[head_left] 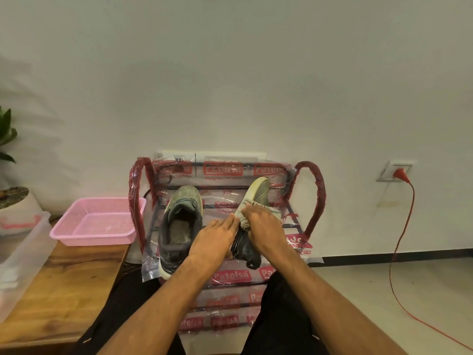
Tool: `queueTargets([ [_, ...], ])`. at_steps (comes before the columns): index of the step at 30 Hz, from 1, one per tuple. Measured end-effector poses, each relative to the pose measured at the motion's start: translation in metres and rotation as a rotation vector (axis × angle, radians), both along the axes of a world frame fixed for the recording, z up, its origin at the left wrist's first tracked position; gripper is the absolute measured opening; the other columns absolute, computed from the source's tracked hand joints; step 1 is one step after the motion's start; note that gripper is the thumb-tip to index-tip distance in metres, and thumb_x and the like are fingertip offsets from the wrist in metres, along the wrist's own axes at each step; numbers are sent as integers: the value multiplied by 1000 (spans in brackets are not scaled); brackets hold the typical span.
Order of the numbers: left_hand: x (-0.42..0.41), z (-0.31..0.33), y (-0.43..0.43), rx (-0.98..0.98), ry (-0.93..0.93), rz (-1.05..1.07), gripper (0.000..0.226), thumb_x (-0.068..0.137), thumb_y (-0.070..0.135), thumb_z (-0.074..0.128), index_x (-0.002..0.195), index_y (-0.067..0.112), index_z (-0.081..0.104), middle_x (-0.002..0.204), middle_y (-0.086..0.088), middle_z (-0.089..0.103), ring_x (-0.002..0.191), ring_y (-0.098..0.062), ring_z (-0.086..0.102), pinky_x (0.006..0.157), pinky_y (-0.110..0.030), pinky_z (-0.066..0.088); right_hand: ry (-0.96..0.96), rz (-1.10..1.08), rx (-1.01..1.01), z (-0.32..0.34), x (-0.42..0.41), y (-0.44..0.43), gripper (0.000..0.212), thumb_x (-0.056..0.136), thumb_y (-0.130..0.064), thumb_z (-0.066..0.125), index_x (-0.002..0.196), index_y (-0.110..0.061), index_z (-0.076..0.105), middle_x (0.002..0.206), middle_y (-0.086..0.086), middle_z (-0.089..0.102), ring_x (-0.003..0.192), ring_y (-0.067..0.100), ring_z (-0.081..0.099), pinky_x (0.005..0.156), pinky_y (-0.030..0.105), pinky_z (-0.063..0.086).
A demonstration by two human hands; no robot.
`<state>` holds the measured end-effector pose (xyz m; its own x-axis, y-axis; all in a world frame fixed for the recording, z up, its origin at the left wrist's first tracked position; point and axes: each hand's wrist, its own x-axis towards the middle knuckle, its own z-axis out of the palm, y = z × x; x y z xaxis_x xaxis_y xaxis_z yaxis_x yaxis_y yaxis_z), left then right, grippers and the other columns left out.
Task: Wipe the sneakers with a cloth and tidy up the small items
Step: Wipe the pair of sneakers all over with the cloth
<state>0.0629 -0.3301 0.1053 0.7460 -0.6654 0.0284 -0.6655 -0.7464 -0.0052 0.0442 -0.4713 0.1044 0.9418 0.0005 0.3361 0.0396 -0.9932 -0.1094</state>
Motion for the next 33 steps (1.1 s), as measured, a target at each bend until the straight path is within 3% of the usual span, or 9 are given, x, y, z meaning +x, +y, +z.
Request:
queueTargets([
  [4, -2, 0, 1, -31, -8, -1, 89, 89, 21, 67, 155, 15, 8, 163, -4, 12, 146, -21, 23, 117, -34, 22, -14, -15, 78, -12, -29, 4, 57, 74, 3, 68, 129, -9, 59, 129, 11, 62, 122, 25, 56, 105, 32, 41],
  [7, -3, 3, 1, -36, -4, 7, 89, 89, 20, 67, 155, 16, 9, 163, -4, 13, 145, -22, 24, 116, -34, 23, 37, 12, 120, -12, -47, 7, 61, 77, 4, 65, 134, -13, 56, 135, 7, 59, 126, 22, 53, 107, 30, 38],
  [10, -5, 4, 1, -27, 15, 16, 89, 89, 19, 67, 155, 15, 8, 163, -4, 11, 145, -24, 25, 116, -35, 24, 110, 20, 225, 0, -58, 1, 57, 78, 5, 61, 129, -19, 61, 127, 5, 64, 113, 21, 61, 95, 32, 51],
  [15, -2, 5, 2, -12, 67, 46, 92, 88, 21, 69, 155, 15, 7, 163, -4, 10, 141, -28, 31, 112, -39, 32, 219, 8, 379, 20, -63, -23, 39, 84, -1, 65, 116, -21, 70, 108, 2, 73, 87, 14, 65, 76, 33, 58],
  [19, -3, -3, -2, 20, 87, 90, 101, 86, 16, 71, 155, 13, -3, 163, -5, 1, 126, -31, 48, 99, -41, 45, 97, -130, 420, 19, -59, -33, 38, 86, -9, 69, 122, -18, 67, 111, 2, 70, 84, 9, 57, 78, 26, 55],
  [23, -10, -12, -9, 44, 36, 128, 99, 86, 1, 63, 153, 8, -10, 162, -10, -10, 104, -28, 60, 81, -38, 51, 92, -174, 424, 15, -57, -33, 41, 86, -10, 70, 125, -18, 65, 114, 4, 70, 93, 16, 64, 84, 29, 55],
  [33, -18, -14, -11, -62, -2, 149, 89, 84, 5, 62, 151, 10, 4, 160, -12, 9, 93, -28, 64, 68, -38, 49, 57, -195, 464, 14, -46, -20, 47, 86, -1, 64, 129, -18, 61, 118, 5, 68, 101, 21, 63, 86, 31, 52],
])
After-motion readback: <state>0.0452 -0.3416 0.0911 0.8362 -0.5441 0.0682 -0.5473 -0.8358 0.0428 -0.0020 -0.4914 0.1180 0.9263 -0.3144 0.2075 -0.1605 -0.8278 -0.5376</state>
